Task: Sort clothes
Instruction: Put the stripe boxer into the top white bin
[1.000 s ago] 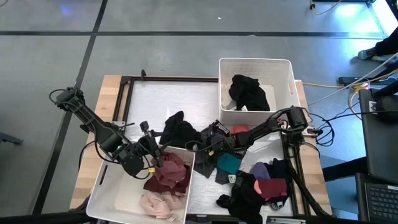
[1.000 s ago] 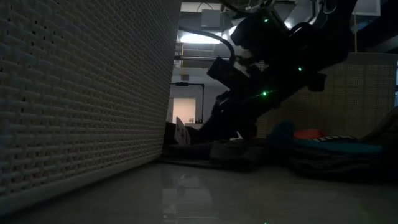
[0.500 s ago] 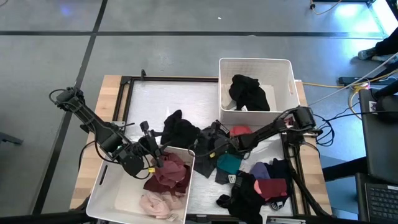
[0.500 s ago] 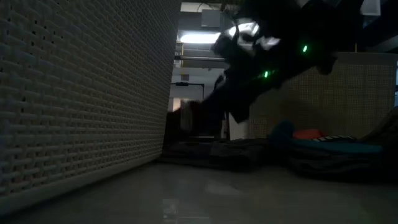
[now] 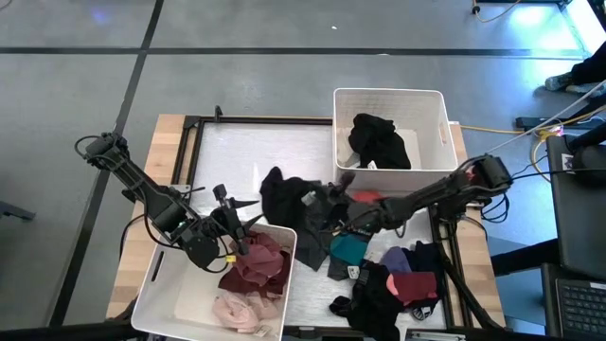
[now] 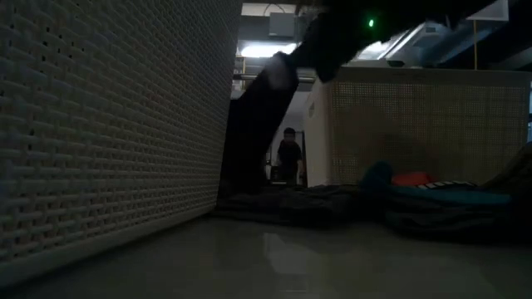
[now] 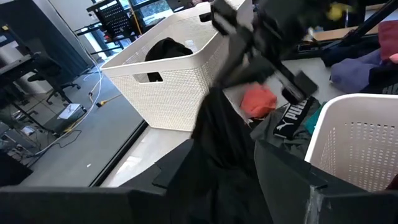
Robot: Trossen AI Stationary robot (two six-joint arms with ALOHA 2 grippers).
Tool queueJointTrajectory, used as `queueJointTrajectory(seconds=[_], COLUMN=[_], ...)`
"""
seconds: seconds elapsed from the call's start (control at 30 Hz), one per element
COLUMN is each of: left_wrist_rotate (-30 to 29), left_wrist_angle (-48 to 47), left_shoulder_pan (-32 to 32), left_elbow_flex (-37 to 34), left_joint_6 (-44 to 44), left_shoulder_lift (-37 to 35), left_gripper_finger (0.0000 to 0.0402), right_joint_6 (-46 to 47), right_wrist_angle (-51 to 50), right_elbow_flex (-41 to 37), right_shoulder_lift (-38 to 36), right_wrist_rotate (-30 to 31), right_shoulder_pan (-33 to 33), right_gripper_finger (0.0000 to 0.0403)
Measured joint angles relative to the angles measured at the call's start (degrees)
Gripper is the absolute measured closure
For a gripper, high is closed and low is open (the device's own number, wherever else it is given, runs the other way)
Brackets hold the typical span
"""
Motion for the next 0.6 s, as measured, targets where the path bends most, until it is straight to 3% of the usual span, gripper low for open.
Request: queueJointTrajectory(seconds=[0.17,0.6], left_wrist_rotate=[0.00,0.00], left_wrist_angle=[-0.02,0.00], left_shoulder_pan=[0.00,0.00], left_elbow_flex=[0.00,-0.04], left_joint_6=[0.00,-0.13], left_shoulder_lift=[0.00,0.00], left_gripper_finger=[0.0245,0.0245], right_joint_6=[-8.23,-21.40], right_wrist_angle=[1.07,3.89], right_elbow_flex=[0.00,3.24], right_shoulder_lift=[-6.30,-18.45], right_wrist_rotate=[4.16,3.04], right_shoulder_pan=[-0.05,-8.65], right_gripper_finger=[0.0381,0.0381])
